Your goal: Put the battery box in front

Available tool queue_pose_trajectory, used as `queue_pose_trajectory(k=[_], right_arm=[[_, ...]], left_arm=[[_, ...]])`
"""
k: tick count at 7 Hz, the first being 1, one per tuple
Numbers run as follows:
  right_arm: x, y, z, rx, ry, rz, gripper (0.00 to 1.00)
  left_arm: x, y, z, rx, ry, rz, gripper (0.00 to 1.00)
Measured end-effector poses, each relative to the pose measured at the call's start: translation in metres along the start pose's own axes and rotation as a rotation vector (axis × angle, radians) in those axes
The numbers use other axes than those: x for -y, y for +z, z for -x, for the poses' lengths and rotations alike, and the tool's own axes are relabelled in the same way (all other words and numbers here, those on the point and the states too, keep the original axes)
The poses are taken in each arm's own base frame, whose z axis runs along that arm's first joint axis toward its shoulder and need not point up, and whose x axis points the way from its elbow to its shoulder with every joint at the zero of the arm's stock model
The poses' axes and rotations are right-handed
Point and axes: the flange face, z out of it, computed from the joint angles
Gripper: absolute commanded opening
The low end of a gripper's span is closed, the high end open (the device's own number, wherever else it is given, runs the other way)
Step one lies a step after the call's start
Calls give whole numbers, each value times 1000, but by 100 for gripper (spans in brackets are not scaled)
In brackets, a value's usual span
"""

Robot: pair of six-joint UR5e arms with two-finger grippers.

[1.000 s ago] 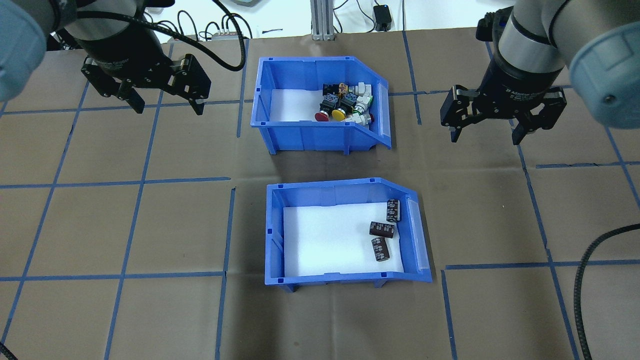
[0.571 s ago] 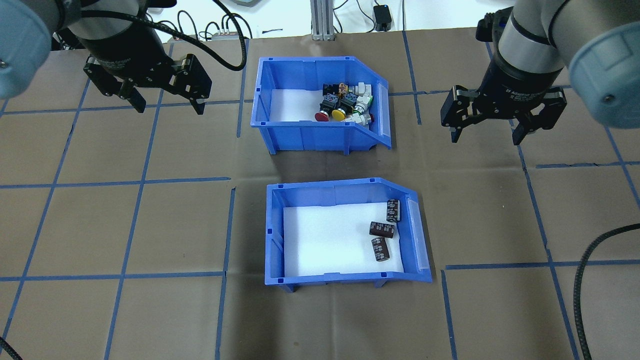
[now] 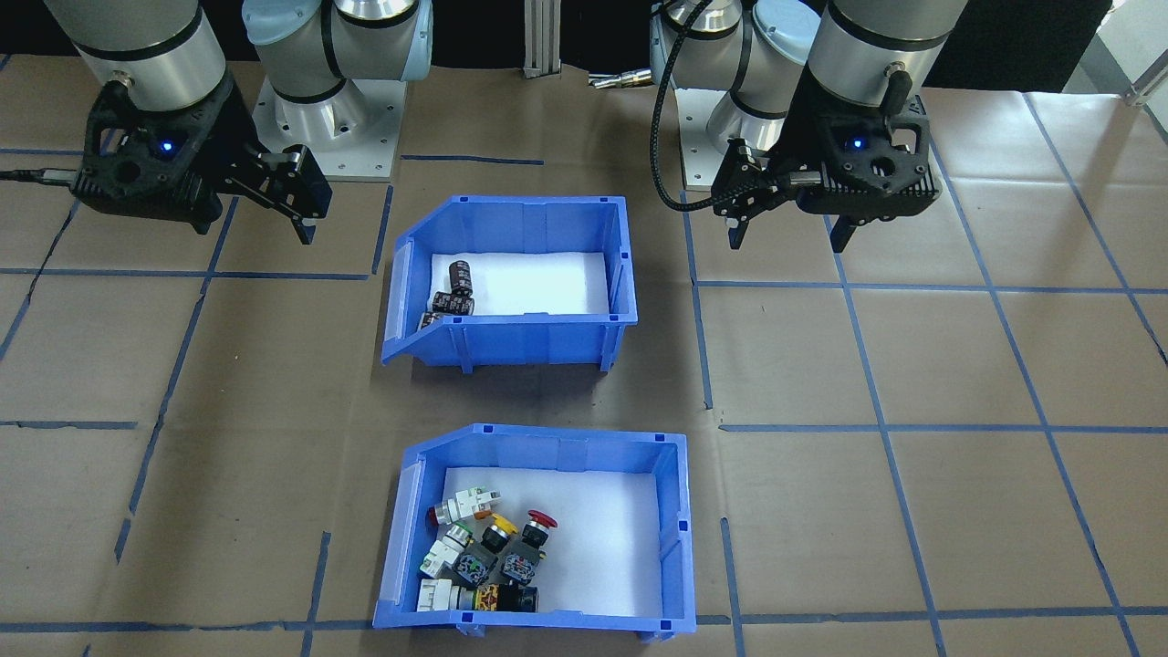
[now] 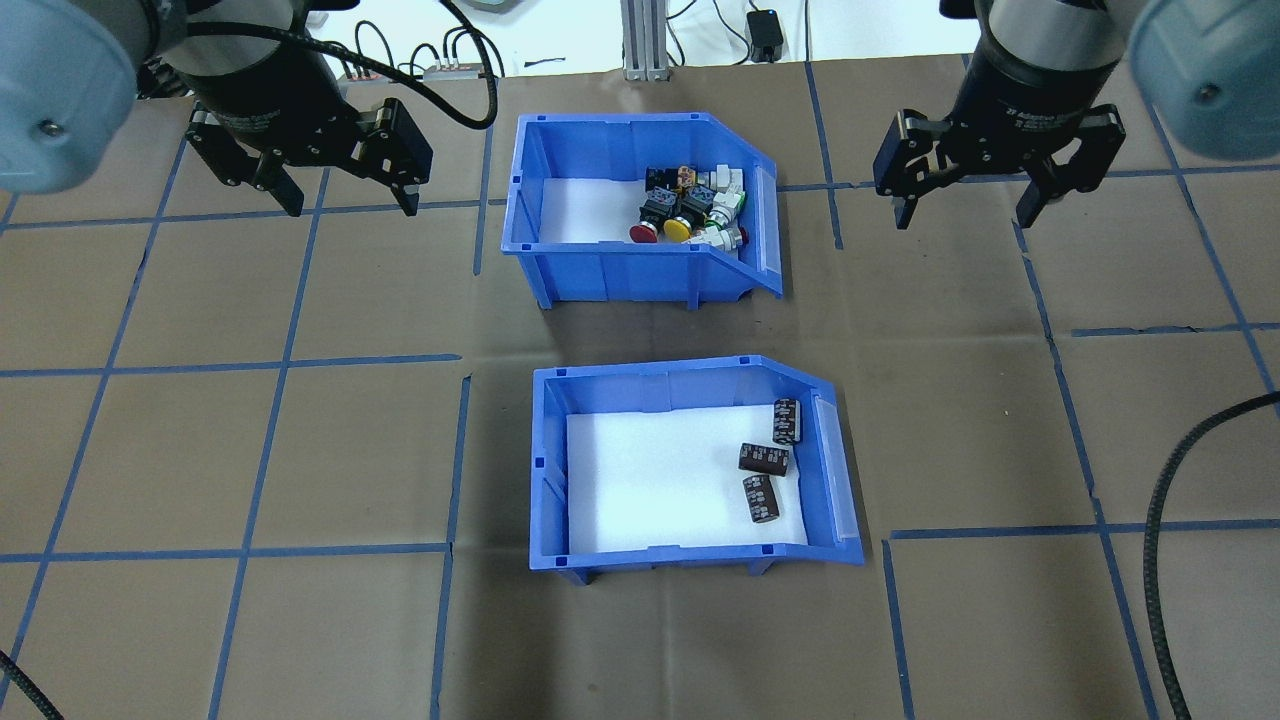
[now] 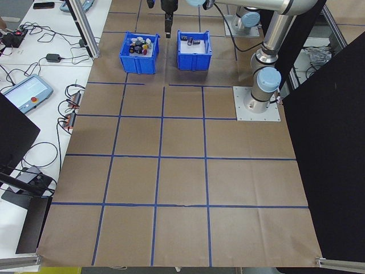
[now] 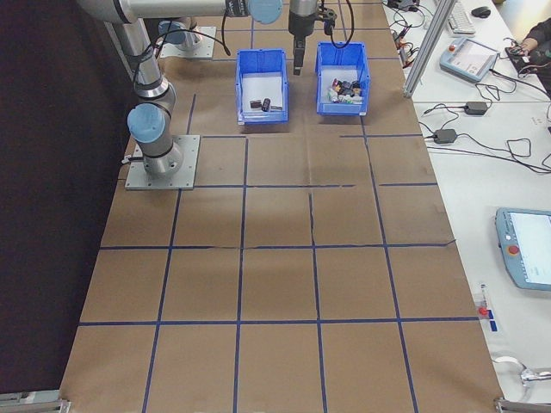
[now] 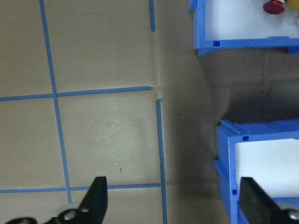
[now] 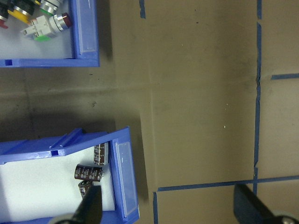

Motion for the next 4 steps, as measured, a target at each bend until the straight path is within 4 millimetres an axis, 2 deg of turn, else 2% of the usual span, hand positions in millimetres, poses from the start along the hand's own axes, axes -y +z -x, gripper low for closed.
queue_pose_trajectory(k=[2, 4], right_arm=[[24, -4, 19, 2, -211, -10, 100], [34, 7, 58, 0, -497, -2, 100]], left_arm=[[5, 4, -9, -8, -189, -21, 100], [-12, 7, -37, -4, -457, 11, 100]])
